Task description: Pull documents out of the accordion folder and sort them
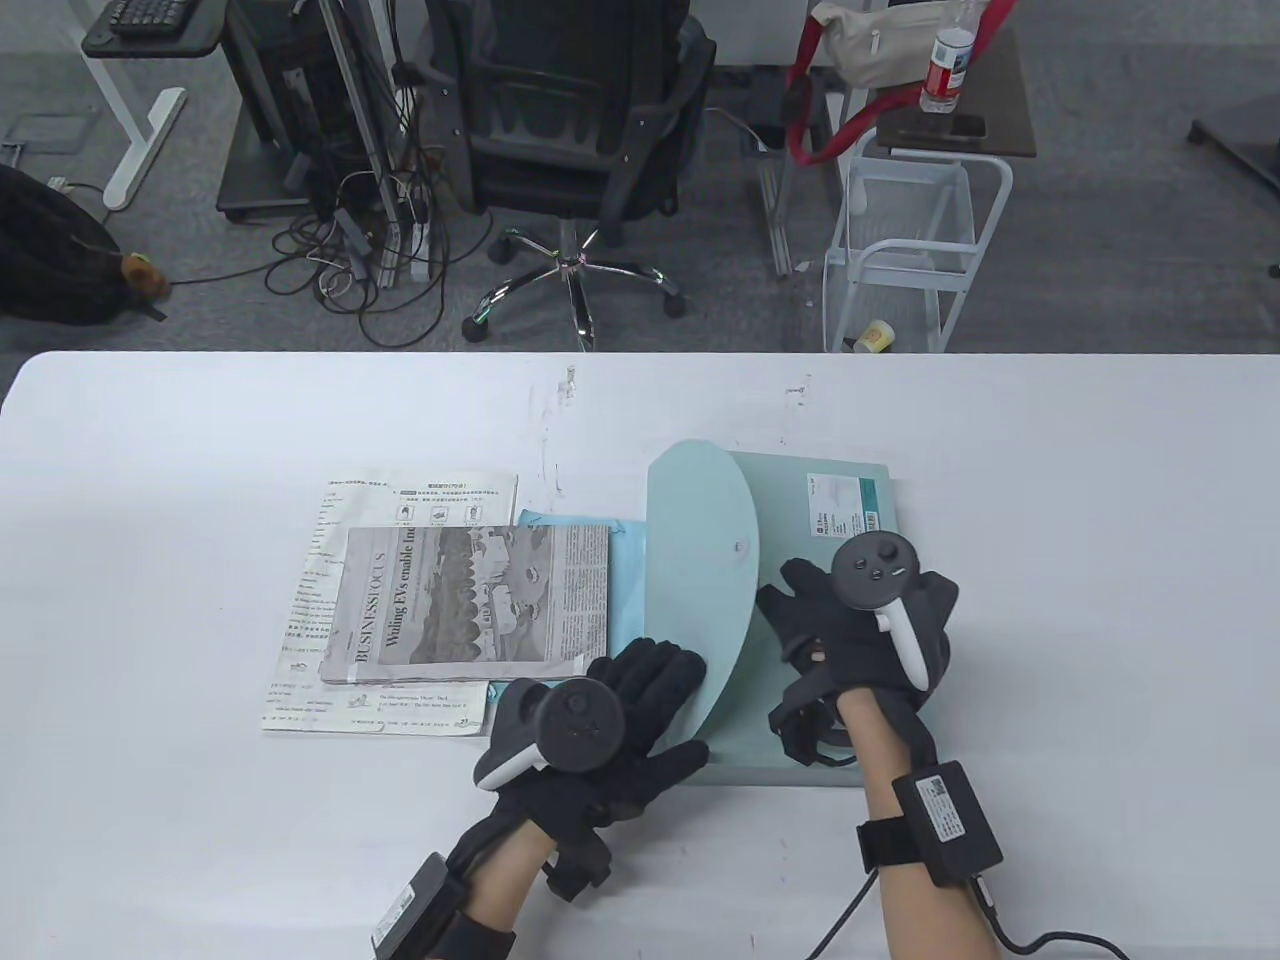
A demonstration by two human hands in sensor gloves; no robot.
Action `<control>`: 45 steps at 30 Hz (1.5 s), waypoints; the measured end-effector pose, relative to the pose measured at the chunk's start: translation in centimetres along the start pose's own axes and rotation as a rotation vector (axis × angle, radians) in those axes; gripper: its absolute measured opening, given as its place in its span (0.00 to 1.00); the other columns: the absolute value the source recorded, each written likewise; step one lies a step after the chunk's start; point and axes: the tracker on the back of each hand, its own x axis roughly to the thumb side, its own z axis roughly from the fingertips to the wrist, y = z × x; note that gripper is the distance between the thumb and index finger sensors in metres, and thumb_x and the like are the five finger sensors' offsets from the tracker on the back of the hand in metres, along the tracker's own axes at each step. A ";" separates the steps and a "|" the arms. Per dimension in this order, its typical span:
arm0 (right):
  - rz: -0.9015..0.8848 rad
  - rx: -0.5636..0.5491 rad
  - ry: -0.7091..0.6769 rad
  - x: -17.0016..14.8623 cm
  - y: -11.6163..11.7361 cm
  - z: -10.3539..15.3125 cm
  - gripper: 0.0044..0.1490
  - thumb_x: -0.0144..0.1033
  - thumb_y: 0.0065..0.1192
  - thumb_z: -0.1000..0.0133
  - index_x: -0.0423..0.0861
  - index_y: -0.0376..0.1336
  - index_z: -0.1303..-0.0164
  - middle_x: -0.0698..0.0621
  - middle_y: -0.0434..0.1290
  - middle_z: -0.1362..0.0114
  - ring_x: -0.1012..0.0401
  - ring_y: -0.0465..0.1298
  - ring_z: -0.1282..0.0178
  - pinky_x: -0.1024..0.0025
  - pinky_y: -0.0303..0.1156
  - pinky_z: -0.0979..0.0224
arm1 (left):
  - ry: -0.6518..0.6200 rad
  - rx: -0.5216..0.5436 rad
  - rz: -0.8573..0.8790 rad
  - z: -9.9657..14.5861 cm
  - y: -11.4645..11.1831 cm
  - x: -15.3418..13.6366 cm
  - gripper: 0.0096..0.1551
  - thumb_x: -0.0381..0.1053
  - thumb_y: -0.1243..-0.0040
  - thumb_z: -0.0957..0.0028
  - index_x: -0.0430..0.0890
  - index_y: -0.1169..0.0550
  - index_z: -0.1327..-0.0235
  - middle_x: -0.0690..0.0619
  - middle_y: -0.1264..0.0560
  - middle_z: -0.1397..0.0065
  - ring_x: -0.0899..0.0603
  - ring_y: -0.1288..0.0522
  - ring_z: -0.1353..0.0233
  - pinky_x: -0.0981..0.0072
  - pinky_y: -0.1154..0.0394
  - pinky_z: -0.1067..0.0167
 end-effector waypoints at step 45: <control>0.380 -0.355 -0.110 -0.8 -4.1 -1.7 0.23 0.44 0.75 0.55 0.48 0.79 0.53 0.46 0.83 0.52 0.56 0.85 0.76 0.68 0.78 0.80 | 0.206 -0.245 -0.249 -2.4 -3.0 1.2 0.36 0.62 0.46 0.46 0.68 0.43 0.24 0.55 0.63 0.15 0.40 0.64 0.15 0.46 0.58 0.20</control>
